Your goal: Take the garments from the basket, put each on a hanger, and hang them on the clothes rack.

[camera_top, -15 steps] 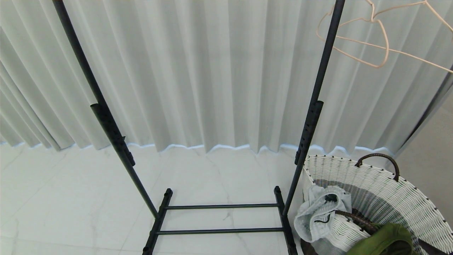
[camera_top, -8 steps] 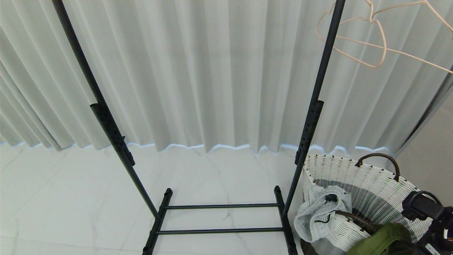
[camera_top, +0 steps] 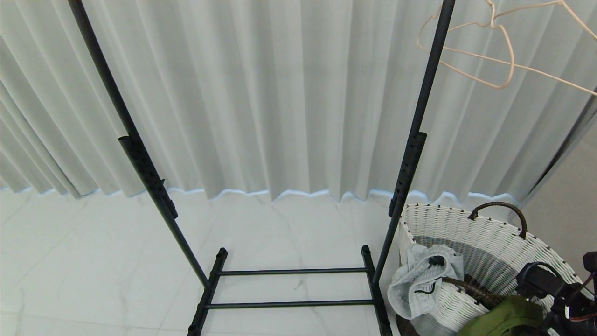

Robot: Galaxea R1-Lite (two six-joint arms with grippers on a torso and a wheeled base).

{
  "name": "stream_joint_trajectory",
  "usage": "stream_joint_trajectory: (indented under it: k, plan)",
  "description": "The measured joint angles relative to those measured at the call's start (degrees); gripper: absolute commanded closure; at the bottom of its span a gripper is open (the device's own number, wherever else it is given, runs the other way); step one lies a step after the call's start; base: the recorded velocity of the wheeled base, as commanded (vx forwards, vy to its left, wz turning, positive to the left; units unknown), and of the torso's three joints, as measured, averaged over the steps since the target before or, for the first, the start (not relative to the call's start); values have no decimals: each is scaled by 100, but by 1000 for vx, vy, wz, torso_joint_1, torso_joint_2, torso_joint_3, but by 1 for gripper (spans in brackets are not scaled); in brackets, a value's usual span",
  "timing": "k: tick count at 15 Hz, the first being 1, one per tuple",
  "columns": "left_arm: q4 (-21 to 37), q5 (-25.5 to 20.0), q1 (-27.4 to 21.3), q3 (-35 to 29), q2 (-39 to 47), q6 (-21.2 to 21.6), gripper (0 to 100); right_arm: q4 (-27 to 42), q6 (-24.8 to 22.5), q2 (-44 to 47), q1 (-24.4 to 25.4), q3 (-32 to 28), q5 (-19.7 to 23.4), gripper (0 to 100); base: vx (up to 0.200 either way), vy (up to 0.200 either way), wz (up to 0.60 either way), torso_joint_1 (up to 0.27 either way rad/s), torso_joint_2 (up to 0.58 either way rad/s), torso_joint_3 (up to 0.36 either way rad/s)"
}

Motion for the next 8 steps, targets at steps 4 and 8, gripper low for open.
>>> stream_joint_trajectory:
  k: [4, 8]
  plan:
    - [0, 0, 5, 0, 0, 7, 0, -419, 15, 43, -11, 419, 0, 0, 0, 0, 0, 0, 0, 0]
    - [0, 0, 5, 0, 0, 7, 0, -1725, 11, 406, -54, 440, -1, 0, 0, 0, 0, 0, 0, 0]
